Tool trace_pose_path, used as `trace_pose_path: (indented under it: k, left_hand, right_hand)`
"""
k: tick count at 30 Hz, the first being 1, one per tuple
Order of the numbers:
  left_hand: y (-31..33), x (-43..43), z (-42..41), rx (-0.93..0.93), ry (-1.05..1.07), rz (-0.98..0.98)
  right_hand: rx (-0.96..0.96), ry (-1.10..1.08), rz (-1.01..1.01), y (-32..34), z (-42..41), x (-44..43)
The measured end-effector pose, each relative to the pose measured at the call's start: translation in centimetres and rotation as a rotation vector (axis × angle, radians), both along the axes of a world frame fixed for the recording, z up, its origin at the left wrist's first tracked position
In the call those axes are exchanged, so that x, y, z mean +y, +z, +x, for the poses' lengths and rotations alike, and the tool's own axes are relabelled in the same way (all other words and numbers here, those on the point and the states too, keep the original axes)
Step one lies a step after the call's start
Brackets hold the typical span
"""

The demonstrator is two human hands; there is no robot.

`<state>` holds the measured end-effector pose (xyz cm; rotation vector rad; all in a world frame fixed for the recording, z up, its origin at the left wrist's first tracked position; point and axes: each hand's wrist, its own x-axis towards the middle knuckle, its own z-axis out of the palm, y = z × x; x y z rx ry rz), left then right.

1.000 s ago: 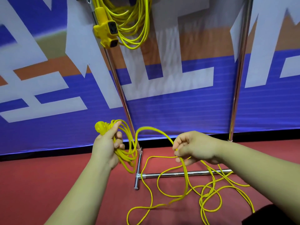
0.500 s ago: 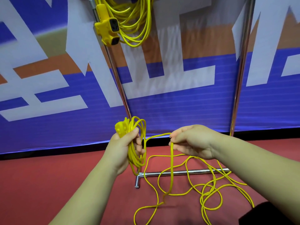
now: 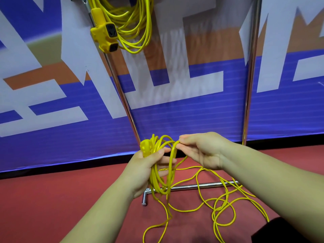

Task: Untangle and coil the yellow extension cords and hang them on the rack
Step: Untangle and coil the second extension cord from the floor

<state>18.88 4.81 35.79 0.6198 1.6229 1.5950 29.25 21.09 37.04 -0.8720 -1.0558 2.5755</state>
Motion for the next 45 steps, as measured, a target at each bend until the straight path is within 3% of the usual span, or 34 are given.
trace_pose_path:
  k: [3, 7, 11, 16, 22, 31, 38, 45]
  left_hand:
    - [0.1, 0.2, 0.5, -0.013, -0.025, -0.034]
    - [0.1, 0.3, 0.4, -0.092, -0.086, -0.029]
    - [0.7, 0.3, 0.1, -0.225, -0.118, 0.056]
    - [1.4, -0.7, -1.1, -0.363, -0.273, 0.099]
    - [2.1, -1.5, -2.2, -0.572, -0.576, 0.226]
    - [2.3, -2.1, -3.0, -0.628, -0.587, 0.289]
    - [1.6, -1.6, -1.9, -0.408, -0.455, 0.205]
    - [2.1, -0.8, -1.7, -0.513, -0.481, 0.131]
  right_hand:
    - [0.000, 0.066, 0.146, -0.1, 0.1, 0.1]
    - [-0.081, 0.252, 0.787, -0.3, 0.9, 1.1]
    - [-0.061, 0.198, 1.102, -0.1, 1.2, 2.5]
    - [0.027, 0.254, 1.028, -1.1, 0.9, 3.5]
    - [0.260, 0.479, 0.706, -0.9, -0.1, 2.9]
    - [0.346, 0.387, 0.845, 0.4, 0.0, 0.8]
    - [0.283, 0.123, 1.099, 1.1, 0.0, 0.7]
    - [0.245, 0.041, 1.140, 0.5, -0.2, 0.9]
